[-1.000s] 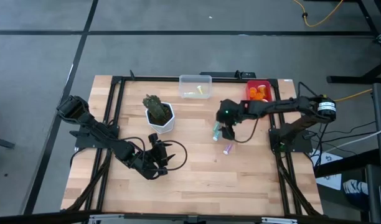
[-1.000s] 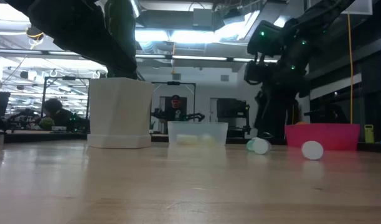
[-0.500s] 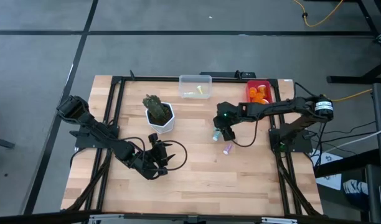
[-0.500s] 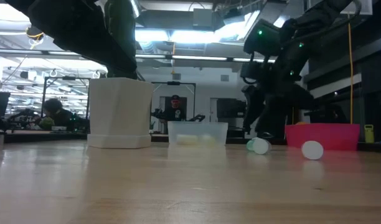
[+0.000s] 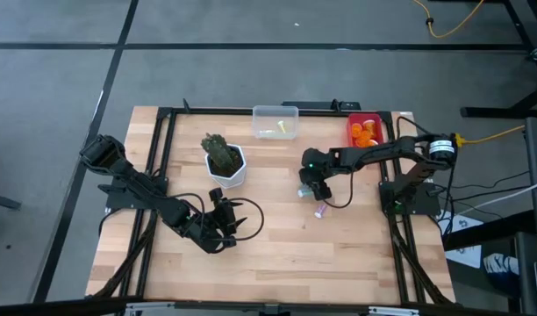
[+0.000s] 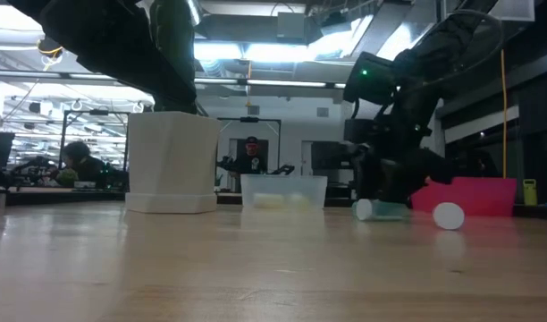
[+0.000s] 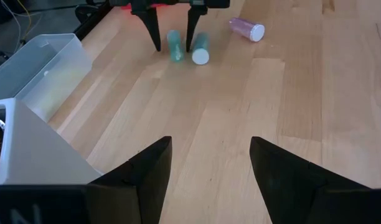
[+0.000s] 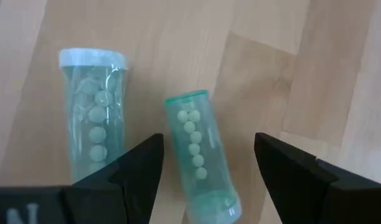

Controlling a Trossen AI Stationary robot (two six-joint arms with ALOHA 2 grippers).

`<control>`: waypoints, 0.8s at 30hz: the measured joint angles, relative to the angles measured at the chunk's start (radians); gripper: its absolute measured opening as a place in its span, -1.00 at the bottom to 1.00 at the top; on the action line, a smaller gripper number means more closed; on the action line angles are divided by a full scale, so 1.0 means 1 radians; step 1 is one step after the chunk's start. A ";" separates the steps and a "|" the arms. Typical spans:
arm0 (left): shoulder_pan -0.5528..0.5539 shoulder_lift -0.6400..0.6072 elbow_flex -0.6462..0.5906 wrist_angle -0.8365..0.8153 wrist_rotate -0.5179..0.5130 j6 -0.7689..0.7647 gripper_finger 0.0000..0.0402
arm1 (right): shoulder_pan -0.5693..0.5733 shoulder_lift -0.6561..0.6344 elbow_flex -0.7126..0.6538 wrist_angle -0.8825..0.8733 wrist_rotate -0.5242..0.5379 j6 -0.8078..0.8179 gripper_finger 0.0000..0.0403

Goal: Pick and place medicine bottles into bin by pill shape (circle, oval)
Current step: Put the small green pill bottle into the white bin

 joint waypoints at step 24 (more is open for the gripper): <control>0.000 0.000 0.000 -0.001 0.000 0.001 0.05 | -0.019 0.010 0.120 0.243 0.235 0.276 -0.58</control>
